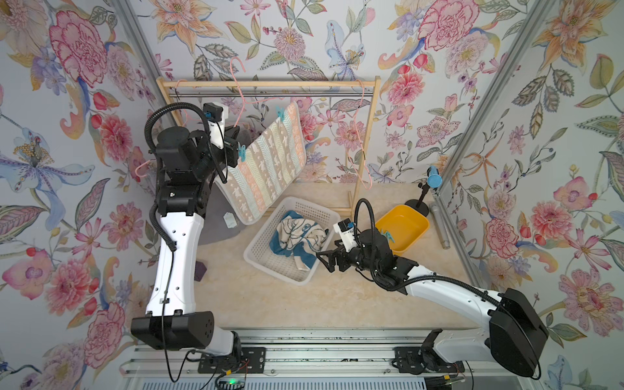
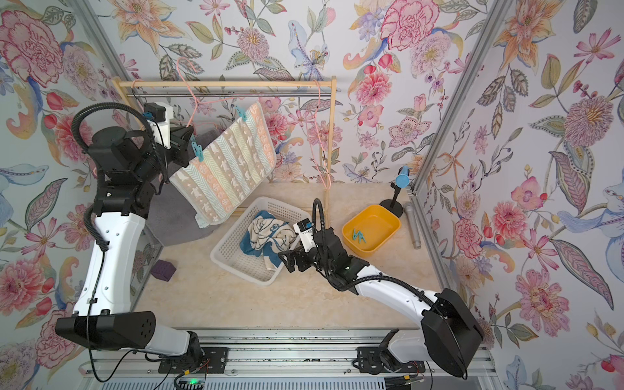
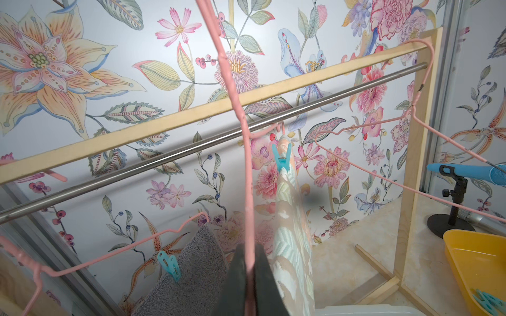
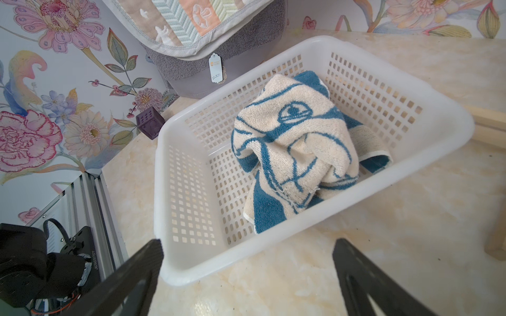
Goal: Remove the clothespins securing towels to the hanger
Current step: Pick up the hanger from the clothesline.
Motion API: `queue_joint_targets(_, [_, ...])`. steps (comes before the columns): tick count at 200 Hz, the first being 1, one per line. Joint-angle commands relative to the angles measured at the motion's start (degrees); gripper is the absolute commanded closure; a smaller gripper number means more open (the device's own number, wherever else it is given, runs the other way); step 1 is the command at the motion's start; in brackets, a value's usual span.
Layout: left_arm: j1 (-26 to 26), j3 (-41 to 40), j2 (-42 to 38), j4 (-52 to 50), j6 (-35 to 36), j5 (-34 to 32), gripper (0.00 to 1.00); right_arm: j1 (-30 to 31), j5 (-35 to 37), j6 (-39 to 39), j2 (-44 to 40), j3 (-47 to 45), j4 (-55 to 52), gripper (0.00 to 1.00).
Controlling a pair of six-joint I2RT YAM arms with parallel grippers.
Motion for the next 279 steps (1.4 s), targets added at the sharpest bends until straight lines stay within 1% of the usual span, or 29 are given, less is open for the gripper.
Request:
queue_joint_targets(1, [-0.3,-3.1,-4.3,7.9,-2.1,-0.1,1.0,-0.2,-0.4,0.7,-1.4,-1.0,2.0,0.0])
queue_joint_targets(36, [-0.6,-9.6,-8.9,8.8,-2.6,-1.3,1.0,-0.1,-0.6,1.1,-1.8,-1.4,2.3,0.0])
queue_joint_targets(98, [-0.8,-18.8,-14.6,8.4,-2.2,-2.6,1.0,0.1,-0.7,1.0,-2.8,-1.8,2.1,0.0])
queue_joint_targets(164, [-1.1,-26.2,-18.8,8.9,-2.6,-3.1,1.0,0.5,-0.7,1.1,-2.7,-1.9,2.2,0.0])
queue_joint_targets(190, [-2.6,-28.9,-20.1,9.3,-3.0,-3.9,1.0,0.6,-0.7,1.2,-2.8,-2.1,2.2,0.0])
queue_joint_targets(253, [-7.5,-34.6,-23.0,11.3,-4.0,-8.1,1.0,0.8,-0.4,1.2,-3.1,-2.4,2.0,0.0])
queue_joint_targets(279, [-8.5,-37.2,-24.3,11.9,-4.3,-10.0,1.0,0.8,-0.3,1.2,-3.3,-2.6,1.9,0.0])
